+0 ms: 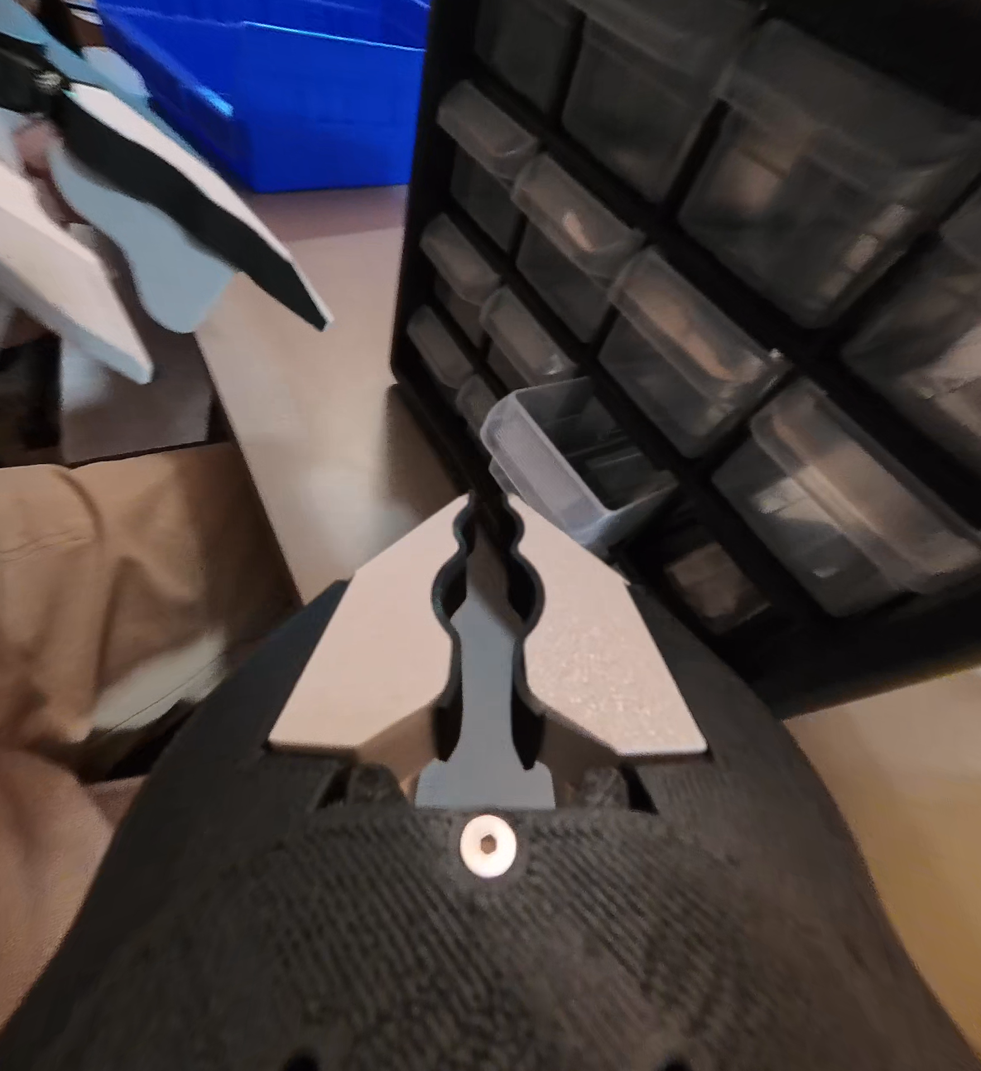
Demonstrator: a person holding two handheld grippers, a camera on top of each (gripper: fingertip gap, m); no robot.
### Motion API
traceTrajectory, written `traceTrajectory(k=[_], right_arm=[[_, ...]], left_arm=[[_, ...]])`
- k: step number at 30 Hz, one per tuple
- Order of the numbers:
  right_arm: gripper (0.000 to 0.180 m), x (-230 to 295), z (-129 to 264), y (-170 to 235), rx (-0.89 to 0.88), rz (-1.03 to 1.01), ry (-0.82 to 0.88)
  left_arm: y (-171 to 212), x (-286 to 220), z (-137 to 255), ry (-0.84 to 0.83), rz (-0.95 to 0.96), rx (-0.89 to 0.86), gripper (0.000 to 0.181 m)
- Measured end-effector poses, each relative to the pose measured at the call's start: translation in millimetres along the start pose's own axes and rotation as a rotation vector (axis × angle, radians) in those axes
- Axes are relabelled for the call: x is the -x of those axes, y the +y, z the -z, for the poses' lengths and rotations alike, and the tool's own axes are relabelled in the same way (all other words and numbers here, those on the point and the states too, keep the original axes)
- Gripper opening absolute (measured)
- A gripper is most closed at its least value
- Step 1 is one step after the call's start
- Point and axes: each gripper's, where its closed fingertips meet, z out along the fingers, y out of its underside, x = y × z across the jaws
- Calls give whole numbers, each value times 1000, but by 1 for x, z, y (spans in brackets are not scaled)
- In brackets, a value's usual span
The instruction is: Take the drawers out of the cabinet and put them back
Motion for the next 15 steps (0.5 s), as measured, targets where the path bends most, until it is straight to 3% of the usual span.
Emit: traceTrajectory(k=[7,15], right_arm=[[24,-28,-14,0,-1,-36,199],[46,-18,-11,0,-17,-70,124]], left_arm=[[2,0,-1,0,0,5,68],[2,2,-1,-4,3,7,68]])
